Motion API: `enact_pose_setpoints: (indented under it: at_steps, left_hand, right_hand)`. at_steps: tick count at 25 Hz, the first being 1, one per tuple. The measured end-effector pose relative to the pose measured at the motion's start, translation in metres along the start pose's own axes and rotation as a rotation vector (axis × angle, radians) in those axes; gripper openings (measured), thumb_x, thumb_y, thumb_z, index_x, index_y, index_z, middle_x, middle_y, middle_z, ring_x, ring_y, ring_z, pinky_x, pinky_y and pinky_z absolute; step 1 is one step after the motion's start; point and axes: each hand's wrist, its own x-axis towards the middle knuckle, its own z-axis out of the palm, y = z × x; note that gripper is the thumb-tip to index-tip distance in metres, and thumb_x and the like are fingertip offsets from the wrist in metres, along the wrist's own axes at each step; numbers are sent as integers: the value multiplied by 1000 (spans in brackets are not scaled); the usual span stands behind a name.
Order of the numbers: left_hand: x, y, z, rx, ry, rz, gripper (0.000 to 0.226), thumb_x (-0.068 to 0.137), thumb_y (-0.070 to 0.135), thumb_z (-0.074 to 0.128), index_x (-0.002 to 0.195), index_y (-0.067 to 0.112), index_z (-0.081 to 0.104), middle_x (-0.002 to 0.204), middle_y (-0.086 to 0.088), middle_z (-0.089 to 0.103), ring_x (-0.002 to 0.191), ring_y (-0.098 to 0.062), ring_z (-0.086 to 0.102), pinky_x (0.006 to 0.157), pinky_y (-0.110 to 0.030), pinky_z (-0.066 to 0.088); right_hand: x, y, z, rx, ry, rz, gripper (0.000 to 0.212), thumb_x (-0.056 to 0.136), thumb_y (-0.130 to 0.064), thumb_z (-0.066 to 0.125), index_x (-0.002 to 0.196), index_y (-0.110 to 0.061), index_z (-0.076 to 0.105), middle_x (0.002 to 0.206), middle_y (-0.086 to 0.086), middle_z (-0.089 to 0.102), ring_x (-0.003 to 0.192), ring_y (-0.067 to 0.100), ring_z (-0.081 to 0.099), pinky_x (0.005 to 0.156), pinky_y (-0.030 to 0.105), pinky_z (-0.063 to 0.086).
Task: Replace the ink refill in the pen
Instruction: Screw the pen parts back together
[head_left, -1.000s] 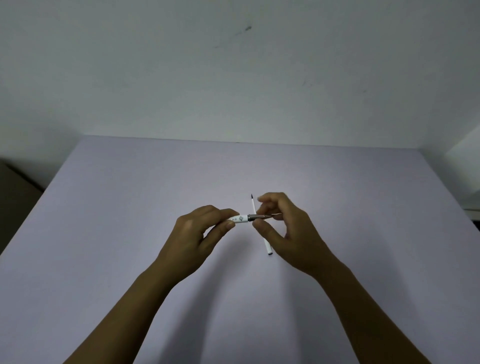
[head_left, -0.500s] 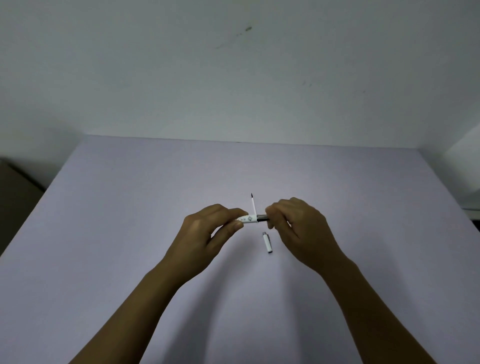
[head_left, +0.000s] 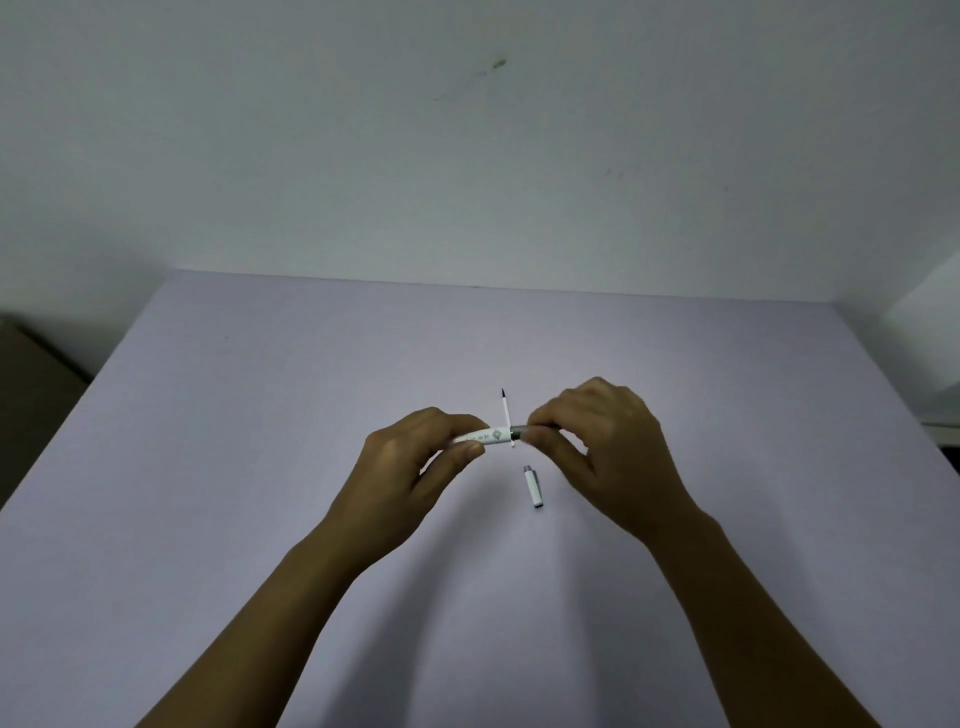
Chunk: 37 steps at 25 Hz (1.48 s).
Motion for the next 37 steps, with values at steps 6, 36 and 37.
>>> enact_pose_setpoints:
  at_steps: [6, 36, 37]
  left_hand:
    - [-1, 1, -3, 18, 3, 13, 17, 88, 25, 55, 99, 22, 67, 67, 26, 50, 65, 6, 49, 60, -3, 33]
    - [-2, -16, -6, 99, -71, 69, 20, 88, 19, 55, 100, 12, 68, 74, 10, 60, 69, 7, 46, 66, -1, 32]
    - [-1, -19, -4, 88, -58, 50, 20, 87, 19, 55, 101, 12, 68, 74, 12, 58, 69, 10, 46, 65, -1, 32]
  right_hand:
    - [-1, -2, -1, 48, 13, -39, 23, 89, -37, 51, 86, -20, 67, 75, -6, 68, 71, 16, 58, 65, 30, 43]
    - [14, 0, 7, 34, -429, 46, 39, 90, -49, 28, 84, -32, 62, 76, -18, 60, 87, 5, 45, 73, 32, 21]
    - [15, 9, 11, 122, -451, 98, 40, 89, -51, 24, 90, -36, 62, 81, -23, 60, 88, 1, 44, 78, 30, 27]
